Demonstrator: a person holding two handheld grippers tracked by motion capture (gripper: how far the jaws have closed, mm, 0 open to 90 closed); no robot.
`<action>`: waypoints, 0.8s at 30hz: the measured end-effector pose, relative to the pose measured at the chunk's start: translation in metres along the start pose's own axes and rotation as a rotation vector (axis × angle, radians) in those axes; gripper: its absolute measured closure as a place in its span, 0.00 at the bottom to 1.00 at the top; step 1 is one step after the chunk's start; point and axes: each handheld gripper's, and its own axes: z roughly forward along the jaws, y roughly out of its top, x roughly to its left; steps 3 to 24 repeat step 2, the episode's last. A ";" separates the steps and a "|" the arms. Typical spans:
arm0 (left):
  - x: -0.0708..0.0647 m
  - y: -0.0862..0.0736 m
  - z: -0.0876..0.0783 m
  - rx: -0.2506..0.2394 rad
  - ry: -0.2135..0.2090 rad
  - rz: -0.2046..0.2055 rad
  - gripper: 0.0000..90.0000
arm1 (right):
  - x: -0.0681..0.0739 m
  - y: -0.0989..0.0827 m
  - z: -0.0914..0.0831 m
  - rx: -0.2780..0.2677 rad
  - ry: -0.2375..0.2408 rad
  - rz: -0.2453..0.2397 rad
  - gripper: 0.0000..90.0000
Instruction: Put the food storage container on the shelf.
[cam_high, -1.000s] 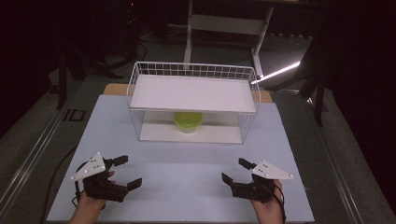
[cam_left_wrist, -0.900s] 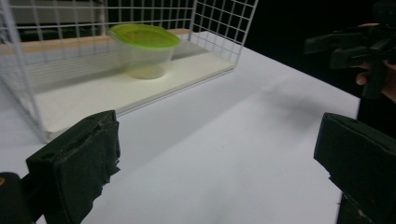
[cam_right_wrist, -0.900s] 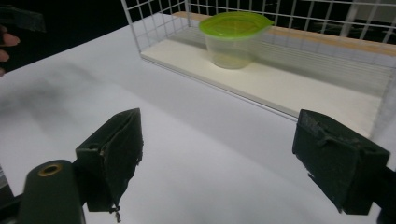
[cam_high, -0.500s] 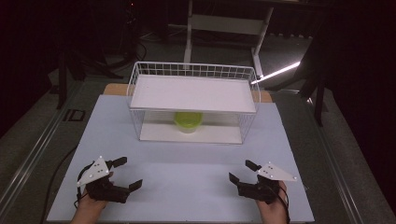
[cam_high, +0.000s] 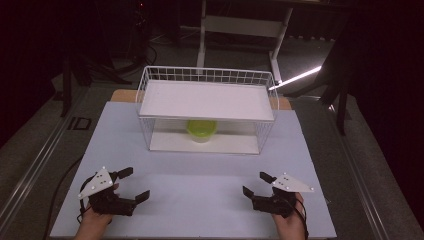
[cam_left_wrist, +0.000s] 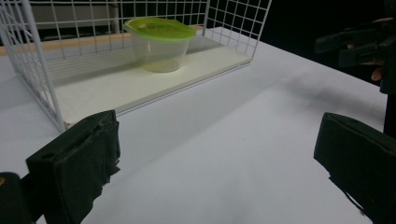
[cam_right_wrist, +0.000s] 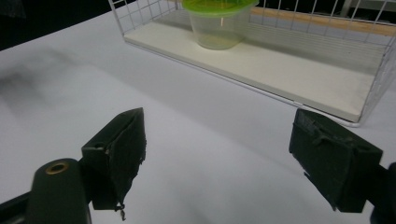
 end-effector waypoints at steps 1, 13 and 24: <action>0.000 0.000 0.000 -0.003 0.003 -0.002 0.01 | 0.001 0.000 0.001 0.002 -0.002 -0.004 0.21; 0.000 0.000 0.000 -0.003 0.003 -0.002 0.01 | 0.001 0.000 0.001 0.004 -0.002 -0.008 0.20; 0.000 0.000 0.000 -0.003 0.003 -0.002 0.01 | 0.001 0.000 0.001 0.004 -0.002 -0.008 0.20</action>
